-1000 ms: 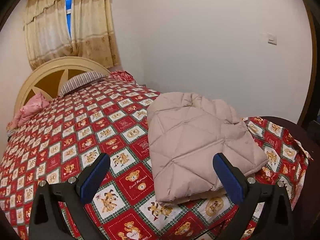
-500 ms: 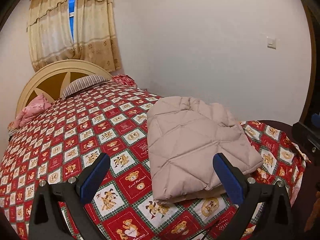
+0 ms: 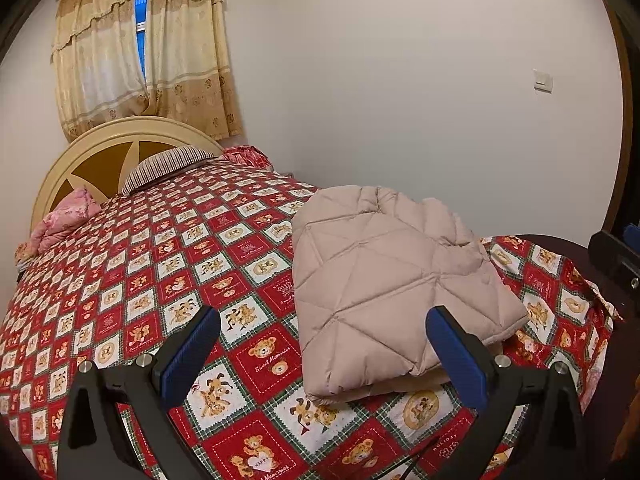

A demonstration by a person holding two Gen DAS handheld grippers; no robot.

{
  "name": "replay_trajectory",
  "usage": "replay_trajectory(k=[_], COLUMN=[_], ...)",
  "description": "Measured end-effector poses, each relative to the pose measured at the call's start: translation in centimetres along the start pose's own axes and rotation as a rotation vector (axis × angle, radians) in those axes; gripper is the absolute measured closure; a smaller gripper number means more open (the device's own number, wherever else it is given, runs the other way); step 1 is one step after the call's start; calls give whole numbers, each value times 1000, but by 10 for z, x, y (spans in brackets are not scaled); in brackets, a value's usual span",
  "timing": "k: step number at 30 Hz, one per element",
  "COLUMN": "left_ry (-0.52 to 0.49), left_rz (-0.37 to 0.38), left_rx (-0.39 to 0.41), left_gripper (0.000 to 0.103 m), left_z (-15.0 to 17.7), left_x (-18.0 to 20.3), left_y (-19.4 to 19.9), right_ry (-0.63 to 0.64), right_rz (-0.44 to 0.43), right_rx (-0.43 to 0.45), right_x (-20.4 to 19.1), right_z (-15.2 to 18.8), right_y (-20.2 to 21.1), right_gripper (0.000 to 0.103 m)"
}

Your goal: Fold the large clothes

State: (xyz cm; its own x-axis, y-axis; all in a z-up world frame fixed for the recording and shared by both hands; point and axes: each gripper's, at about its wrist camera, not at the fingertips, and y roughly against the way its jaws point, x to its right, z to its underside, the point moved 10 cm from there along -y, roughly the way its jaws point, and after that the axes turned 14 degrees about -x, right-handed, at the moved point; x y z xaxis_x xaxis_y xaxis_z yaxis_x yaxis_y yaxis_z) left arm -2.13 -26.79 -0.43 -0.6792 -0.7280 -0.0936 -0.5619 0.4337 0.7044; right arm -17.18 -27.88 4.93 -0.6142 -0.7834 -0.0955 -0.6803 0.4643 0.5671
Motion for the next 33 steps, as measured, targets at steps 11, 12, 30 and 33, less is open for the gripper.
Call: replay_trajectory(k=[11, 12, 30, 33], left_ry=[19, 18, 18, 16], left_rz=[0, -2, -5, -8], left_rx=[-5, -5, -5, -4], left_gripper=[1, 1, 1, 1], left_z=[2, 2, 4, 4], left_x=[-4, -5, -5, -5], left_y=[-3, -3, -5, -5], right_ry=[-3, -4, -11, -11], right_rz=[-8, -9, -8, -3], right_rx=[-10, -11, -18, -13], right_x=[-1, -1, 0, 0], right_z=[1, 1, 2, 1], right_y=[-2, -2, -2, -1], right_gripper=[0, 0, 0, 0])
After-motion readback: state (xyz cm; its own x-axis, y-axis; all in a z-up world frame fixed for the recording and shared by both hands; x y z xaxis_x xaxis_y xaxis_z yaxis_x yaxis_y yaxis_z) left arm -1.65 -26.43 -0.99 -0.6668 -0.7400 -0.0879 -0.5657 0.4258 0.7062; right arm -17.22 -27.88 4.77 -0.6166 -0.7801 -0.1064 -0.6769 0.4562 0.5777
